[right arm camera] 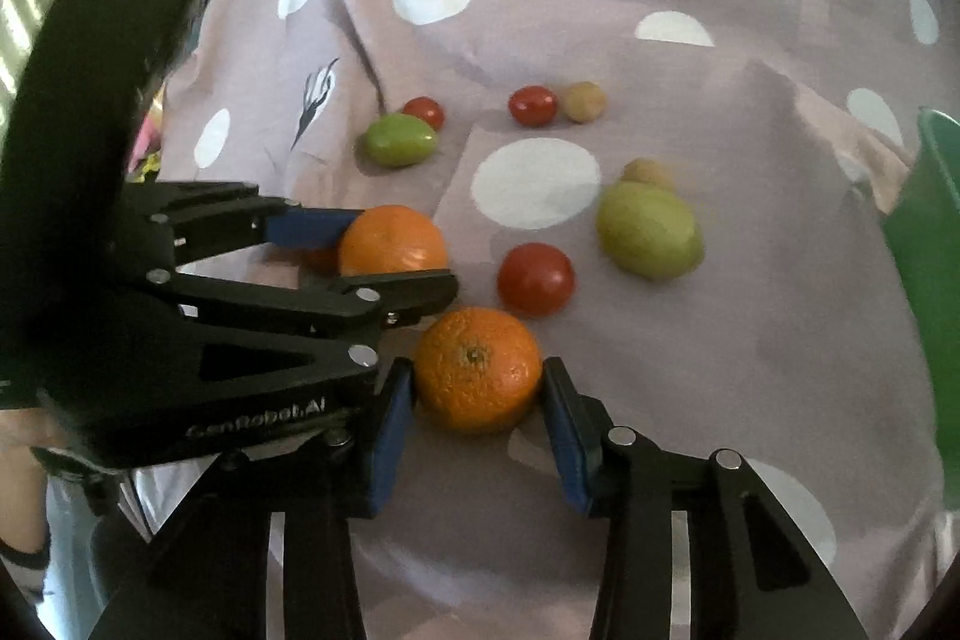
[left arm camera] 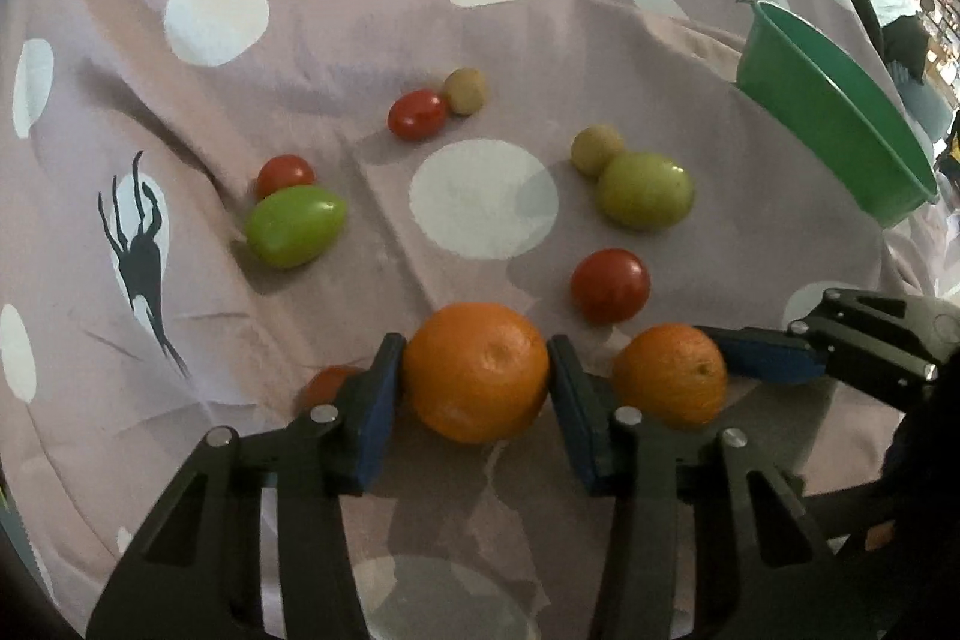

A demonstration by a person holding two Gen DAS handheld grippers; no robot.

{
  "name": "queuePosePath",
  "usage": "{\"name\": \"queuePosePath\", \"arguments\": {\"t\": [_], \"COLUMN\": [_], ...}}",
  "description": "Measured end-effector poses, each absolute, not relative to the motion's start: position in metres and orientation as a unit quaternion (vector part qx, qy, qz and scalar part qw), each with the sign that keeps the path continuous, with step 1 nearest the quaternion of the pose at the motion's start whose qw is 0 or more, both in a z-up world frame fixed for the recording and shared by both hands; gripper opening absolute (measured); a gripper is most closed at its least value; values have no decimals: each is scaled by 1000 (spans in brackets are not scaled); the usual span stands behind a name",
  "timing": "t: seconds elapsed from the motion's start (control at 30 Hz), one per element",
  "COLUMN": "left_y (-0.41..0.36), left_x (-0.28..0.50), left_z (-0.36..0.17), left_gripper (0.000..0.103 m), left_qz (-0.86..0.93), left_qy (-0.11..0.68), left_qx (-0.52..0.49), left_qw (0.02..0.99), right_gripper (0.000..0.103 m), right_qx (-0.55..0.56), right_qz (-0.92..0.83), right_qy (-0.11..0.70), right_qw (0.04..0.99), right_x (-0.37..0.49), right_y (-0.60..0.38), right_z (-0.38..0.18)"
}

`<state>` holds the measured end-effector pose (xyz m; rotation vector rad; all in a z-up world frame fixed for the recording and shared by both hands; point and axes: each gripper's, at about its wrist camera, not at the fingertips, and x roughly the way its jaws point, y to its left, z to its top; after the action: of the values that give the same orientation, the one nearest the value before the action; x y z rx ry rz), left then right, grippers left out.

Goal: Organize fruits
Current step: 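Grasp one orange with the left tool while the right tool grasps the other orange, then carry both oranges over the green bowl and open both tools to drop them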

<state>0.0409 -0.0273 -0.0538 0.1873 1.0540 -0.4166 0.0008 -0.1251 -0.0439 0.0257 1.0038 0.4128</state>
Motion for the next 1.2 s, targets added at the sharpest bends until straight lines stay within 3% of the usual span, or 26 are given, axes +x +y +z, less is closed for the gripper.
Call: {"name": "queuePosePath", "arguments": {"t": [0.4, 0.8, 0.97, 1.2], "left_y": [-40, -168, -227, -250], "left_x": [17, 24, 34, 46], "left_z": [-5, 54, 43, 20], "left_gripper": [45, 46, 46, 46], "left_qz": [-219, -329, -353, -342], "left_qy": [458, 393, 400, 435], "left_qx": [30, 41, 70, 93], "left_qw": [861, 858, 843, 828], "right_gripper": [44, 44, 44, 44], "right_qx": [64, 97, 101, 96], "right_qz": [159, 10, -41, -65], "right_qy": [418, 329, 339, 380], "right_qw": [892, 939, 935, 918], "right_x": [-17, -42, -39, -32], "right_y": [-177, -295, -326, -344], "right_z": [-5, 48, 41, 17]}}
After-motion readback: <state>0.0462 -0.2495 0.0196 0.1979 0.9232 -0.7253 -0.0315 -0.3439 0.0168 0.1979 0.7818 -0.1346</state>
